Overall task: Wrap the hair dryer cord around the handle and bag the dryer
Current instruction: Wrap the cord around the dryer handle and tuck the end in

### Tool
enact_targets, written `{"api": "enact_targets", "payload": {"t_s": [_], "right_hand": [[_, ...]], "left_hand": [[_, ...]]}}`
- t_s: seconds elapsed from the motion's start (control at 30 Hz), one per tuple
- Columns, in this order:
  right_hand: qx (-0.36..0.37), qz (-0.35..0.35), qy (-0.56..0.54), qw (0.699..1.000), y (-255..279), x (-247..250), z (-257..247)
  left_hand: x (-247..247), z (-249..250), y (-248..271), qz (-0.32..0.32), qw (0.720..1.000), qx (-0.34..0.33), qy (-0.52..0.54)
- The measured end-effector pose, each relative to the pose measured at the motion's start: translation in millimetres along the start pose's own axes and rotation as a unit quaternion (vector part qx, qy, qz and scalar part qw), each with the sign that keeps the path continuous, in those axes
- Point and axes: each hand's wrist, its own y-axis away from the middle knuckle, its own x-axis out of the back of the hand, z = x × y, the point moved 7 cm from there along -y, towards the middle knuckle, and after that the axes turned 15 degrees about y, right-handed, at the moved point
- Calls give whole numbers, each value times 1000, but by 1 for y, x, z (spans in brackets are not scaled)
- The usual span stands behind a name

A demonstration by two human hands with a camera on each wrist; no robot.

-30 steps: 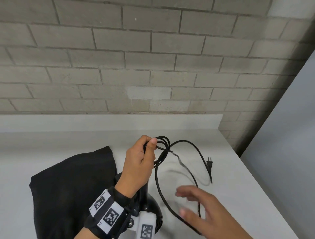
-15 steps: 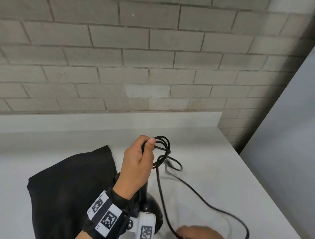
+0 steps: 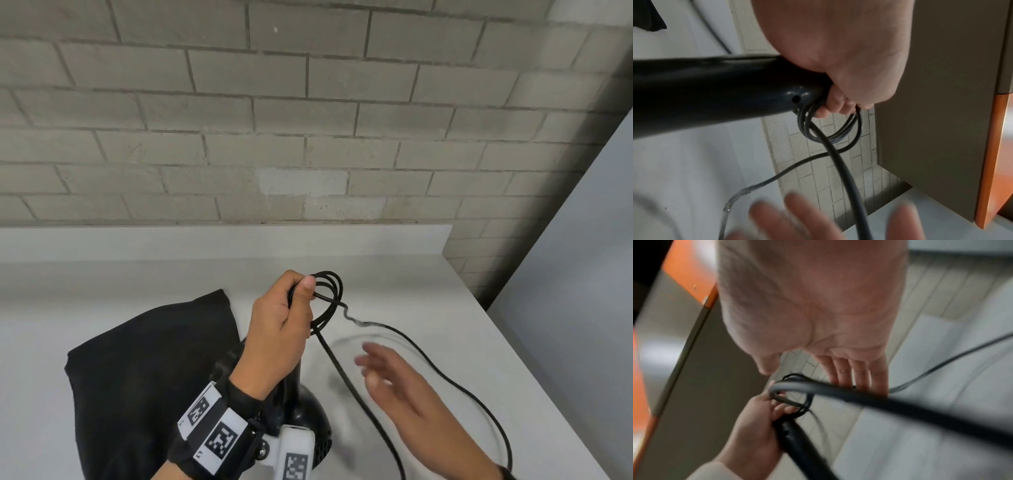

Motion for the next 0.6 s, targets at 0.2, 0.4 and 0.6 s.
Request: {"api": "enact_targets", "payload": {"t_s": [0.2,0.4,0.6], "right_hand": [[-32,-63,-186,980,-30,-31,-38],[55,-15,-82,995,-4,-5,-36],[67,-69,-42,994,43,21,-28]], "left_hand": [[2,4,1,-9,1000,-13,-14],[1,2,0,-12,1000,-13,-9],[-2,2,-1,-7,1000,-4,2]]}}
